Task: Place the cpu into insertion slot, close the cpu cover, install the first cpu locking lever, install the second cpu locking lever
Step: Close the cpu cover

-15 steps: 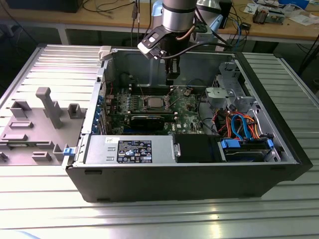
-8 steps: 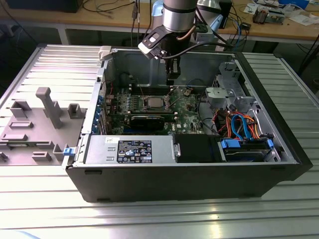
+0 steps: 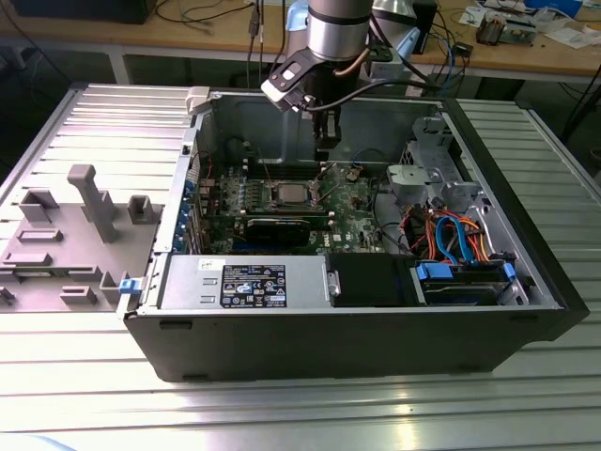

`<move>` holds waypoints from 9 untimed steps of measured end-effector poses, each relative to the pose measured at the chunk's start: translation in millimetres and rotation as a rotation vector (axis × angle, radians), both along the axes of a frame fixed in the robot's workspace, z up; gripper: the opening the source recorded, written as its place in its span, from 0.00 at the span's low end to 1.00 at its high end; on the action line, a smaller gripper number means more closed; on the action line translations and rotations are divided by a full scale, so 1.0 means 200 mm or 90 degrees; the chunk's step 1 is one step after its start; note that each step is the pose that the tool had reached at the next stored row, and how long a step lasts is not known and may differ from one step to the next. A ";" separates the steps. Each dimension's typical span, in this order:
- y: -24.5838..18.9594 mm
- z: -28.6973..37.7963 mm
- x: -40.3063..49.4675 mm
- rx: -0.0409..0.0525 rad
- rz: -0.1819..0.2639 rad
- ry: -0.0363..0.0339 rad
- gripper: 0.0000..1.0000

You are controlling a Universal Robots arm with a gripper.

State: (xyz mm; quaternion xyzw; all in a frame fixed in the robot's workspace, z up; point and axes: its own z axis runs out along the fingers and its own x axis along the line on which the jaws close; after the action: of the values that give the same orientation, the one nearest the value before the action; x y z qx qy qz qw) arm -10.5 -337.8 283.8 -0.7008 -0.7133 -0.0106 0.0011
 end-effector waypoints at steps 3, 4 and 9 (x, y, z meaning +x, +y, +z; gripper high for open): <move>0.000 0.000 0.008 0.0000 0.000 0.0000 0.11; 0.000 0.000 0.016 0.0000 0.000 0.0000 0.11; 0.000 0.000 0.056 0.0000 0.000 0.0000 0.11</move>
State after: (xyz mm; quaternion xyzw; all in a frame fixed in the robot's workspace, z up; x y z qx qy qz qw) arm 0.8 -337.8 283.8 -0.7008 -0.7133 -0.0106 0.0011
